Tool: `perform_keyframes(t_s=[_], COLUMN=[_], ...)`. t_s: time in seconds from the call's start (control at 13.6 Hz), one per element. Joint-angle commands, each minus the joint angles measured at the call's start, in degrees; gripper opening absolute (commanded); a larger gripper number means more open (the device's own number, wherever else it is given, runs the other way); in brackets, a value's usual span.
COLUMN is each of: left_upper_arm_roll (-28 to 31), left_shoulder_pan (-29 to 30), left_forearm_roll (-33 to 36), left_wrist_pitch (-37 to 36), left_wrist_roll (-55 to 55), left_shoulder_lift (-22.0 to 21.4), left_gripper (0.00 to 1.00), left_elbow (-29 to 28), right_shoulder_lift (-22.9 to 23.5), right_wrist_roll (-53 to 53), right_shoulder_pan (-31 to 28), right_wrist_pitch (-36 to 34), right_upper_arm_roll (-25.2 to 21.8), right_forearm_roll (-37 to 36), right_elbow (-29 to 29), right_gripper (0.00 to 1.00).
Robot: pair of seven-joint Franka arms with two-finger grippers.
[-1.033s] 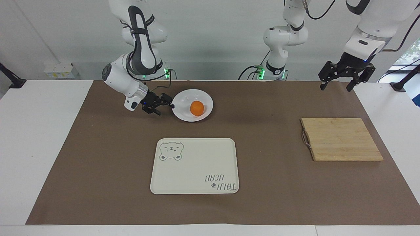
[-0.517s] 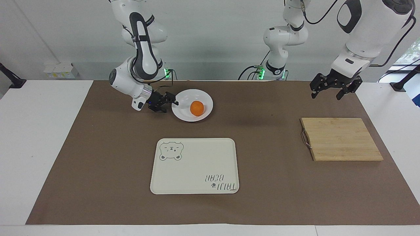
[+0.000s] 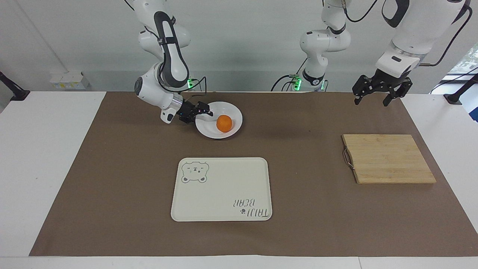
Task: Place orange and plate with both arms
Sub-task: 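Grasp the white plate rim with the right gripper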
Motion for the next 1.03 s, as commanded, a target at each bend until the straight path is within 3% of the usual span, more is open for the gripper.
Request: perform_keyframes(t_s=[0.0,0.15,0.3,0.52,0.96], left_upper_arm_roll=[0.12,0.21,0.3,0.38,0.38], left_shoulder_pan=[0.21,0.3,0.39,0.39,0.39], left_forearm_roll=[1.27,1.27,1.27,1.27,1.27], left_wrist_pitch=[0.18,-0.17,-1.32,-1.32,-0.27], left_wrist_roll=[0.7,0.61,0.17,-0.01,-0.01], left_shoulder_lift=[-1.76,-1.93,-2.02,-2.02,-1.93], left_gripper=[1.0,1.0,1.0,1.0,1.0], left_elbow=[-2.22,-2.22,-2.04,-2.04,-2.04], right_shoulder_lift=[-2.04,-1.95,-1.77,-1.07,3.93], right_wrist_roll=[0.55,0.99,3.88,4.69,4.34], right_shoulder_pan=[0.03,0.03,0.11,0.03,-0.06], right_wrist_pitch=[1.09,1.09,1.18,1.27,0.74], right_upper_arm_roll=[-0.11,-0.11,-0.11,-0.11,0.07], right_forearm_roll=[1.82,1.73,1.65,1.38,0.94], right_elbow=[-1.74,-1.82,-1.65,-0.86,6.86], right_gripper=[0.82,0.35,0.0,0.0,0.0])
